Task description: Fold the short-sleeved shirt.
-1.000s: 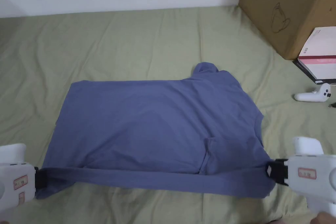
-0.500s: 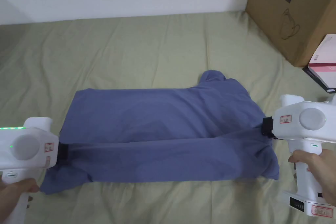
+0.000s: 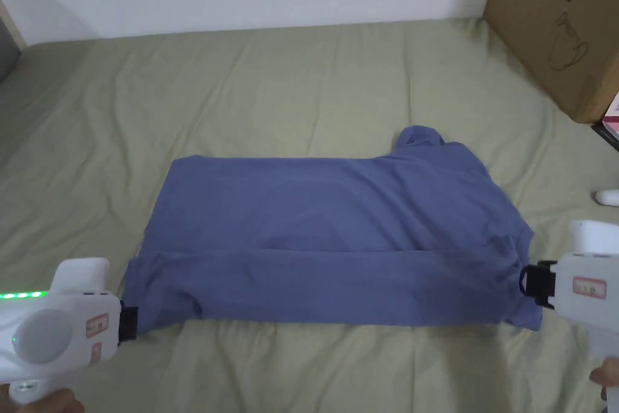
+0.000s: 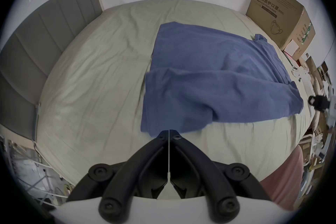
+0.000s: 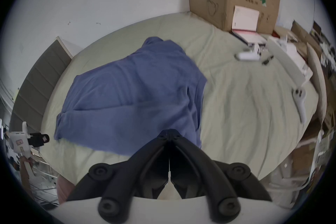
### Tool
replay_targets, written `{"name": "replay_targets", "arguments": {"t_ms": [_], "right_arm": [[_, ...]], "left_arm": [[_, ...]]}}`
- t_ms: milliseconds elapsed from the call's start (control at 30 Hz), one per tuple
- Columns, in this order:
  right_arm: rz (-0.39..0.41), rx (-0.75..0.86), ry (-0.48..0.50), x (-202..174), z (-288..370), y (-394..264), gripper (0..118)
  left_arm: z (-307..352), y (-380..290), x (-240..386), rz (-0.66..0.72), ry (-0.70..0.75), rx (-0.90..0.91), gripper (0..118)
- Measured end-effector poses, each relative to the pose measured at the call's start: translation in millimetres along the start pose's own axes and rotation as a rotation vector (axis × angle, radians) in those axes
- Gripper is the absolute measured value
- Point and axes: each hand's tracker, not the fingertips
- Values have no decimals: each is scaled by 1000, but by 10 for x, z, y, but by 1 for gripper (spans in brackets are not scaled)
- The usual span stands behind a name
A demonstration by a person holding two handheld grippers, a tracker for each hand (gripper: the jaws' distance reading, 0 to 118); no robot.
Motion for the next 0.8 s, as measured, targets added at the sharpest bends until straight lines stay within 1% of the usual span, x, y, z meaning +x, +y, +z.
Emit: {"name": "replay_targets", "arguments": {"t_ms": [33,100,133,167,233,267,333,367,400,433,467,500,533,567,600,633,667,700,733,767,800], "right_arm": [[-13,-17,-3,12,5,-73,0],[-12,-29,-10,14,-14,-176,0],[-16,-37,-15,22,-13,-218,0],[-17,-45,-15,30,-11,-260,0],[-22,-53,-19,29,-29,-313,0],[-28,-60,-15,36,-39,-336,0],[-50,-61,-11,36,-63,-375,0],[-55,-62,-8,35,-75,-379,1],[-60,-64,-6,31,-90,-379,8],[-63,-65,-3,21,-108,-374,34],[-61,-70,3,13,-137,-354,59],[-55,-74,4,1,-178,-336,79],[-52,-71,4,-7,-221,-317,83],[-49,-59,12,-5,-273,-288,83],[-49,-55,14,15,-370,-238,83],[-54,-57,4,22,-465,-206,82],[-56,-76,-5,45,-588,-184,79],[-75,-123,-20,60,-657,-182,64],[-85,-154,-14,111,-734,-182,26],[-82,-145,-18,124,-763,-199,17],[-92,-132,-21,137,-756,-216,16]], "left_arm": [[-27,-33,-26,28,-19,-2,0],[-92,-31,-79,89,-27,8,1],[-119,-13,-105,118,-30,18,8],[-155,15,-135,154,-25,29,28],[-264,86,-151,193,-40,16,83],[-355,109,-143,192,-44,5,89],[-514,128,-84,186,-41,-47,86],[-591,124,-54,167,-45,-82,82],[-661,106,-12,141,-47,-104,67],[-678,97,44,108,18,-106,50],[-628,107,72,66,56,-71,39],[-581,131,59,78,6,-59,14],[-546,166,48,85,-46,-48,5],[-533,198,36,113,-65,-49,5],[-544,230,36,103,-35,-67,5],[-558,246,3,85,-34,-71,5],[-555,251,9,64,-35,-71,5],[-545,250,20,49,-31,-75,5],[-527,249,33,33,-28,-76,5],[-518,246,26,31,-27,-71,5],[-498,248,20,30,-30,-68,5]]}}
